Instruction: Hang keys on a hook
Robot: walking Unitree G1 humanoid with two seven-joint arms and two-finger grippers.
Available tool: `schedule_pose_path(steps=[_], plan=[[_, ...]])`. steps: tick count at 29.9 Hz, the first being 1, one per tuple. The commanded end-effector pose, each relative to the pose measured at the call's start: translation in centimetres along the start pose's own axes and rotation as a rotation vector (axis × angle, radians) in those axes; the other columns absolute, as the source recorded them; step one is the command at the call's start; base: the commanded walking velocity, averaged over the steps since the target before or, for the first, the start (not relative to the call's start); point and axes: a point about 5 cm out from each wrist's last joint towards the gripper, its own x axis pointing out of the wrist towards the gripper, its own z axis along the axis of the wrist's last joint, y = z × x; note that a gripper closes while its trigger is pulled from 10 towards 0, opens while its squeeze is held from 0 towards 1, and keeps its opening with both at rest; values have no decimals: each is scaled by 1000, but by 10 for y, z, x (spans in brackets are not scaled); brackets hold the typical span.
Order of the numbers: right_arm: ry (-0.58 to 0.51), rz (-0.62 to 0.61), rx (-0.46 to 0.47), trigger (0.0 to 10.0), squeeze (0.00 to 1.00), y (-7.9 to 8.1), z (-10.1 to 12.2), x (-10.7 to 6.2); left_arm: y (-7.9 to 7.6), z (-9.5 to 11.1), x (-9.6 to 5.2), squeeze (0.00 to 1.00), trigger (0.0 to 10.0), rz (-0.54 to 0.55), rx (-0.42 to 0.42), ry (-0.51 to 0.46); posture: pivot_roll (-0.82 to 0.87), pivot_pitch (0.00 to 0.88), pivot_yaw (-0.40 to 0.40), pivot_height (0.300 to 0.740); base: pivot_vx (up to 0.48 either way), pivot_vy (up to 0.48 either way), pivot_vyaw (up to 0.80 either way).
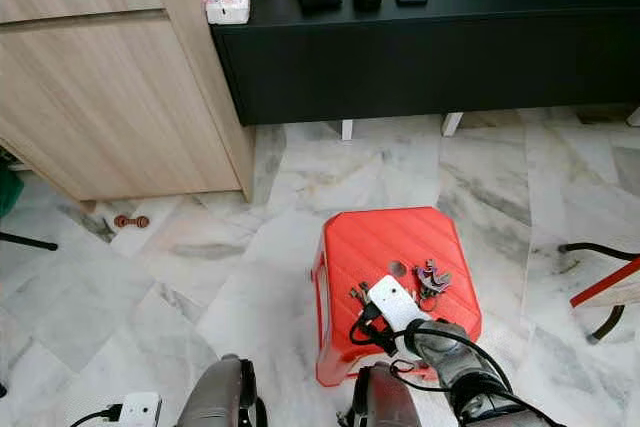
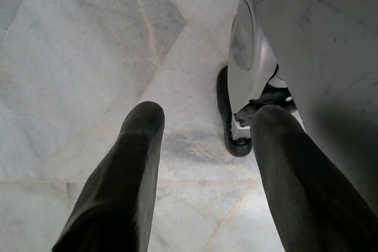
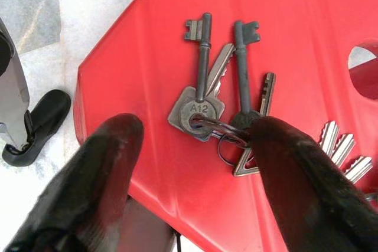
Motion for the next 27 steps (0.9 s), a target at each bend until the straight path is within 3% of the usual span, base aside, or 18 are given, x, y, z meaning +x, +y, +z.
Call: schedule_pose_path(steps=[1, 2, 14, 18, 21, 27], plan=[[18, 9, 4, 5843, 0, 6, -9, 0, 3, -13, -5, 0, 10000, 8, -12, 42, 159, 247, -7, 642, 0, 0, 0], [14, 7, 4, 10000, 0, 6, -8, 0, 3, -14, -5, 0, 10000, 8, -11, 42, 158, 248, -8, 642, 0, 0, 0], [33, 9, 6, 10000, 0, 9, -10, 2, 1, -14, -5, 0, 10000, 5, -14, 43, 156, 250, -11, 642, 0, 0, 0], [59, -39, 45, 10000, 0, 10, -13, 3, 1, -14, -5, 0, 10000, 11, -5, 37, 150, 250, -13, 642, 0, 0, 0], [28, -69, 135, 10000, 0, 12, -9, 6, 1, -14, -5, 0, 10000, 11, -10, 36, 152, 252, -13, 642, 0, 0, 0], [6, -88, 174, 10000, 0, 18, -5, 9, 0, -15, -6, 0, 10000, 11, -11, 38, 148, 254, -16, 642, 0, 0, 0]])
